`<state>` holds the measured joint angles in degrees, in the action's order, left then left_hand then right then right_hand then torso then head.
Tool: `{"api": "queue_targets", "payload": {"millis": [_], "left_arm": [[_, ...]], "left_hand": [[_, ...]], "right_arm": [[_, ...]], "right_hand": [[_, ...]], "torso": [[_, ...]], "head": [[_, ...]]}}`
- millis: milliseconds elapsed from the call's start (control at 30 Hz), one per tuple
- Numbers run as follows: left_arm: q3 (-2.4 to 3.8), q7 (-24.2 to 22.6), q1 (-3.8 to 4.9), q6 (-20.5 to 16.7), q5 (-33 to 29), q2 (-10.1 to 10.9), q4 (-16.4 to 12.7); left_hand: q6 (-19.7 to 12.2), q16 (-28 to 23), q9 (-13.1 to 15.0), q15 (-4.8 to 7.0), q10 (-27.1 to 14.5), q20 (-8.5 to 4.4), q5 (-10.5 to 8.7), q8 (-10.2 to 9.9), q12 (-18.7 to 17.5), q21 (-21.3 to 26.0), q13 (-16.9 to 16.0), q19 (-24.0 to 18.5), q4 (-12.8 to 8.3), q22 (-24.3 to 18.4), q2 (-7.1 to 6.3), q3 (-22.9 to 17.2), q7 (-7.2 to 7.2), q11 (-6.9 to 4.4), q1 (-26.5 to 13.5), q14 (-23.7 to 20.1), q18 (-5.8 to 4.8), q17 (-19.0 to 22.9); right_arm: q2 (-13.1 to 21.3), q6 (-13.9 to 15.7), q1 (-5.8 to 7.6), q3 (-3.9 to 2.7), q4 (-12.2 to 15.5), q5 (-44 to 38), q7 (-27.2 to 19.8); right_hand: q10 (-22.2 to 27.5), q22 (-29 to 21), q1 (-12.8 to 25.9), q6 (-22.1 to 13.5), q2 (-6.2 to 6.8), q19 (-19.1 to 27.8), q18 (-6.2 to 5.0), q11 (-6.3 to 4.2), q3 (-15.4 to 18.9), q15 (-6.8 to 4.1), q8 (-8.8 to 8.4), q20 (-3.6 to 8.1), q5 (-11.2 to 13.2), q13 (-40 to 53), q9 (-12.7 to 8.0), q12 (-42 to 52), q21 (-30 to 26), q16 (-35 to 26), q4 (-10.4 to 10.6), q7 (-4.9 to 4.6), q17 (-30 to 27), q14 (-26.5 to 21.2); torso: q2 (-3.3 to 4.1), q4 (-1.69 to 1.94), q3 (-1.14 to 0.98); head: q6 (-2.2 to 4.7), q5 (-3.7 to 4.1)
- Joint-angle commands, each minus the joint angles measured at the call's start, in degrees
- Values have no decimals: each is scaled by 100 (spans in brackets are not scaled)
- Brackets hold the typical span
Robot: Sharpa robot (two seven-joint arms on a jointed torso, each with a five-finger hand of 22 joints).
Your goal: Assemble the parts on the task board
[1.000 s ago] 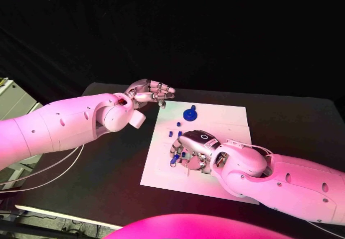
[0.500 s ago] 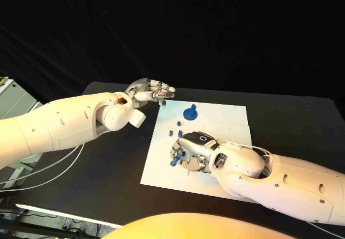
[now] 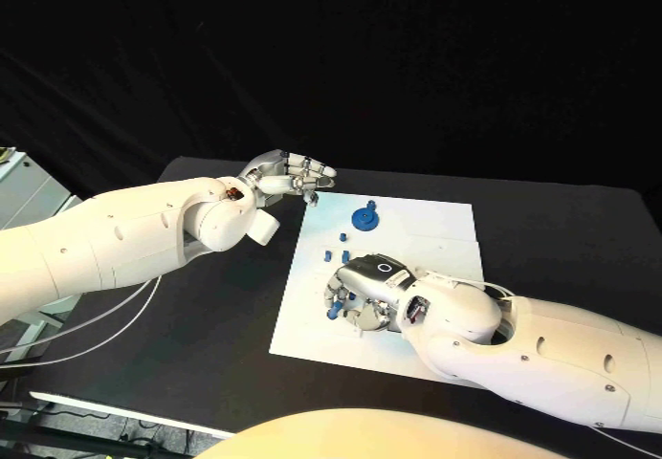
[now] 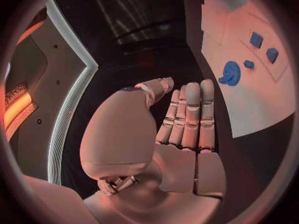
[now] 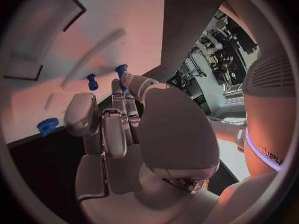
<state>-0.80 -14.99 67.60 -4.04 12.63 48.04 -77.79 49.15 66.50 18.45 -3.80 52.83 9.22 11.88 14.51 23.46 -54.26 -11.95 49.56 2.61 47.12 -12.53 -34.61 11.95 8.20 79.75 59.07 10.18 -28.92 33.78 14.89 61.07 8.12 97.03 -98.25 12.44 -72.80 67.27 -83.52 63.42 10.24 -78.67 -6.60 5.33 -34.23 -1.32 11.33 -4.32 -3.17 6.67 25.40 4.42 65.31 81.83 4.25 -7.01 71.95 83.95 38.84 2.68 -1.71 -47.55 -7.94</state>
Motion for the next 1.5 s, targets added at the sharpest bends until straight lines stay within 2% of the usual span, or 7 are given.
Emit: {"api": "queue_targets", "payload": {"millis": [33,267,667,1000,1133,1367,1500], "left_arm": [[3,-24,2,97,-35,-3,-13],[3,-18,3,111,-34,1,-17],[3,2,3,125,-34,9,-10],[0,14,2,144,-34,8,3],[-3,10,2,136,-35,12,4],[-10,-41,-6,101,-37,25,-47],[-11,-97,-21,86,-50,51,-94]], "left_hand": [[-37,30,-1,0,-34,7,11,30,34,28,-8,-11,4,-6,49,22,-14,-7,11,-28,39,-3],[-45,36,0,0,-48,6,12,38,50,29,-9,-9,1,-6,56,26,-13,-7,21,-35,39,-3],[-45,36,0,0,-48,6,12,38,50,29,-9,-9,1,-6,56,26,-13,-7,21,-35,39,-3],[-45,36,0,0,-48,6,12,38,50,29,-9,-9,1,-6,56,26,-13,-7,21,-35,39,-3],[-47,38,1,-1,-55,7,11,44,60,30,-9,-10,2,-6,57,31,-13,-6,21,-40,38,-2],[-49,39,2,2,-60,5,20,51,72,29,-9,-11,-9,-3,69,21,-17,-10,43,-47,39,0],[-59,46,0,-3,-66,8,11,54,84,31,-9,-14,8,-3,53,42,-12,-5,13,-50,36,0]], "right_arm": [[-29,-164,-21,20,-6,-142,-1],[-37,-72,-27,47,11,-109,-29],[258,608,-29,44,227,-121,-34],[897,1305,120,-67,533,1301,-455],[1457,1423,322,-97,614,2532,-662],[2306,1039,565,-106,722,3525,-516],[2729,823,581,-89,892,3625,-288]], "right_hand": [[-86,-11,288,-161,72,48,101,-197,19,26,-93,-25,-20,-33,-14,-90,-49,9,-8,-20,-18,249],[883,-288,692,-704,421,221,32,26,165,216,-423,-184,-16,-276,-134,-77,-448,-29,66,14,-117,217],[2164,-1158,-230,-1227,207,652,-159,227,2141,372,-730,-374,-59,-258,-346,441,-1687,-320,769,158,-735,-46],[2311,-1314,-568,-1467,254,701,-204,211,2366,374,-722,-371,-61,-235,-397,839,-1959,-335,1231,126,-806,-88],[1697,-832,-375,-1060,113,379,-99,62,2340,252,-492,-269,-30,-148,-335,1346,-1391,-148,1220,-254,-450,82],[109,514,666,-693,-15,-304,199,-306,2970,-46,54,-9,-27,1098,-137,3089,225,372,1201,1,640,375],[-465,949,897,-910,-268,-431,274,-376,3602,-99,812,58,-28,5912,460,6893,656,560,1235,94,1083,461]], "torso": [[1,-2,2],[-1,-1,1],[-8,-6,-4],[-5,-7,4],[0,-14,10],[3,-50,39],[-17,-86,41]], "head": [[-3,6],[-4,20],[33,48],[156,224],[247,483],[378,904],[344,1090]]}}
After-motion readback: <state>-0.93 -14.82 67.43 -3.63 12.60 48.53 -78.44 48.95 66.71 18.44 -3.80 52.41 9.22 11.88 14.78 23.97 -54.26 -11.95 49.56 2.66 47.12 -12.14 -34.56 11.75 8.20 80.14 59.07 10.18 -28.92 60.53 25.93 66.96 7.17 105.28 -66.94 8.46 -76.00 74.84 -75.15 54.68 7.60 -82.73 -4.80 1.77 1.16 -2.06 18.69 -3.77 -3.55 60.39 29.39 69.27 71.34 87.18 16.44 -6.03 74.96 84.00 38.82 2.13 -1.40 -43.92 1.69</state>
